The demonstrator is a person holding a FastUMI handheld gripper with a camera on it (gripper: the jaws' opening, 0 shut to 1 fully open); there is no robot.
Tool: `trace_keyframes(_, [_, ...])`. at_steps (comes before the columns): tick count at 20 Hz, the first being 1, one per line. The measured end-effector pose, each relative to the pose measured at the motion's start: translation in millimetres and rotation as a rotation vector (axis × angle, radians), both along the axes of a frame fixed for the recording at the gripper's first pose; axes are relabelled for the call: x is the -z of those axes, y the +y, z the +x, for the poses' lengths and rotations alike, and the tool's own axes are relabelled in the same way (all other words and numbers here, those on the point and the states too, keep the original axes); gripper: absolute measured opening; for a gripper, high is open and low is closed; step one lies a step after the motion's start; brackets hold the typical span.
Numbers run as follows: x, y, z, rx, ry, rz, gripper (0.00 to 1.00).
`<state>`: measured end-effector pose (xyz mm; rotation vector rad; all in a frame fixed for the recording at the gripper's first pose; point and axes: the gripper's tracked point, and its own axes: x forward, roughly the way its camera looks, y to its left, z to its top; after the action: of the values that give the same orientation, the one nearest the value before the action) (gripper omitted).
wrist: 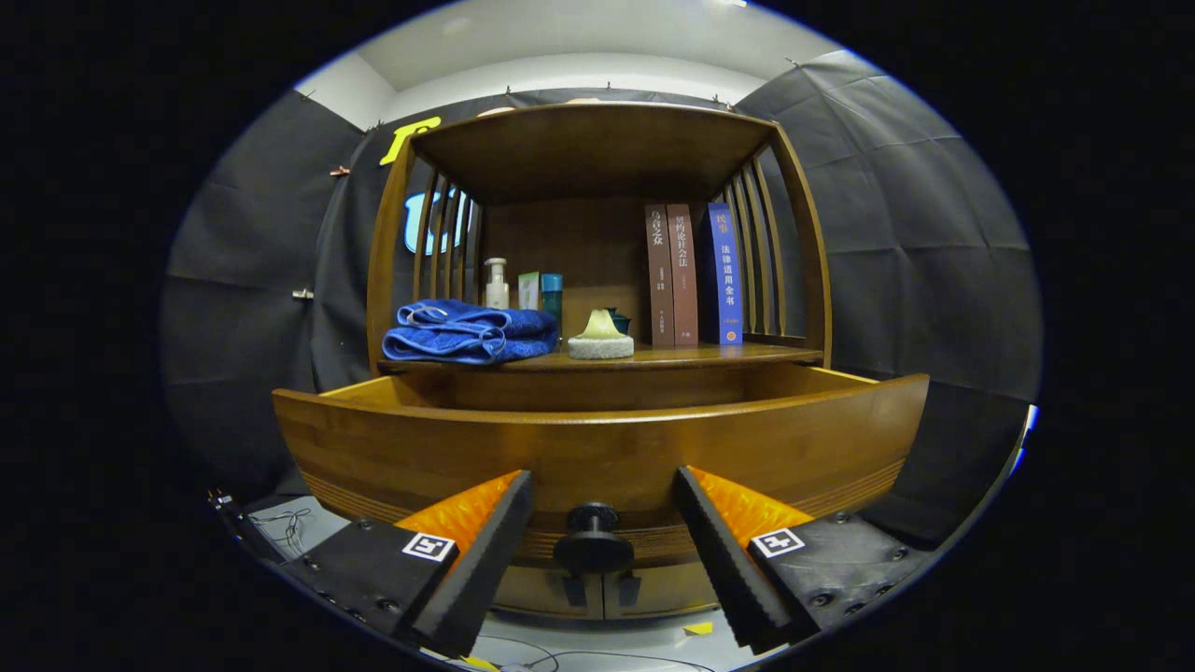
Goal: Pull open the drawer, take out the items inside it, and place them on the countertop above the cabinet.
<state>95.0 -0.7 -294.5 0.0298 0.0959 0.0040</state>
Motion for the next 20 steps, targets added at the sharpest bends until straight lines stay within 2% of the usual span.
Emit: trace_keyframes(20, [5.6,0.6,116.1,0.005,0.026,0.074,0.99])
